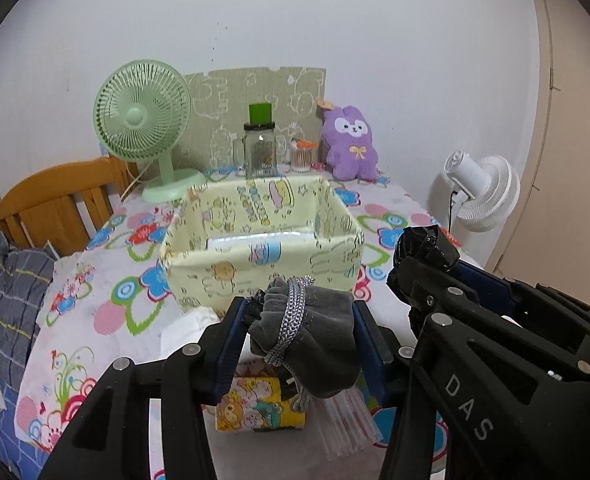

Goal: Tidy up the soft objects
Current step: 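Carry the grey sock in the left gripper while the right gripper carries the black item over the box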

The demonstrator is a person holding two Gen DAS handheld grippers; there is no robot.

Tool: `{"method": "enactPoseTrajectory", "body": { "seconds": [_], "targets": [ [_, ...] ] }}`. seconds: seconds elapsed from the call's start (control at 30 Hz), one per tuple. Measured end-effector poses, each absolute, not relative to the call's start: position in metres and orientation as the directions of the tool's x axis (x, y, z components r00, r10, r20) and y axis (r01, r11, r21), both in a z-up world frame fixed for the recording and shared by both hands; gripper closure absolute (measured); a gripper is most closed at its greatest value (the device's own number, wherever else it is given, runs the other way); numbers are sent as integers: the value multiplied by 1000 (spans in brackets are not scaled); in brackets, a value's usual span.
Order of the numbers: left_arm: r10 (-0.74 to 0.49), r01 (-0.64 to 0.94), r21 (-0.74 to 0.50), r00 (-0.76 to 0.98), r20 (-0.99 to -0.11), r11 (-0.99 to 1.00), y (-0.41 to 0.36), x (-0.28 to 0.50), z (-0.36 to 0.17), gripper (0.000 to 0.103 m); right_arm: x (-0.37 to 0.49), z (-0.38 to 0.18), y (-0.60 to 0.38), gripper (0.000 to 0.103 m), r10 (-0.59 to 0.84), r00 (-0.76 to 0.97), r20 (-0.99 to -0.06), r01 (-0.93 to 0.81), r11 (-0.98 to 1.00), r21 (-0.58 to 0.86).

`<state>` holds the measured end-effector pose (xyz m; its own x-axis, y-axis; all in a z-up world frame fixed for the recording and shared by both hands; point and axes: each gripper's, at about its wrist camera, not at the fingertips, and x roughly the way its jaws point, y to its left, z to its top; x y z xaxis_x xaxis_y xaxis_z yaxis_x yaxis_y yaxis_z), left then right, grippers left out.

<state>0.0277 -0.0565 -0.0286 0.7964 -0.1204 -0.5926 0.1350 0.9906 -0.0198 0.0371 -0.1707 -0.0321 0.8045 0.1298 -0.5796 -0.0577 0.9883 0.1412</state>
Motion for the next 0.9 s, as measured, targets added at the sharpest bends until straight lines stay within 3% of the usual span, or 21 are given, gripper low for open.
{"method": "enactPoseTrajectory", "body": {
  "seconds": [0.9],
  "targets": [
    [-104,96,-44,837,-536,994,-26,65,19,50,74,24,-143,74,146,838,-527,-102,988,112]
  ]
}}
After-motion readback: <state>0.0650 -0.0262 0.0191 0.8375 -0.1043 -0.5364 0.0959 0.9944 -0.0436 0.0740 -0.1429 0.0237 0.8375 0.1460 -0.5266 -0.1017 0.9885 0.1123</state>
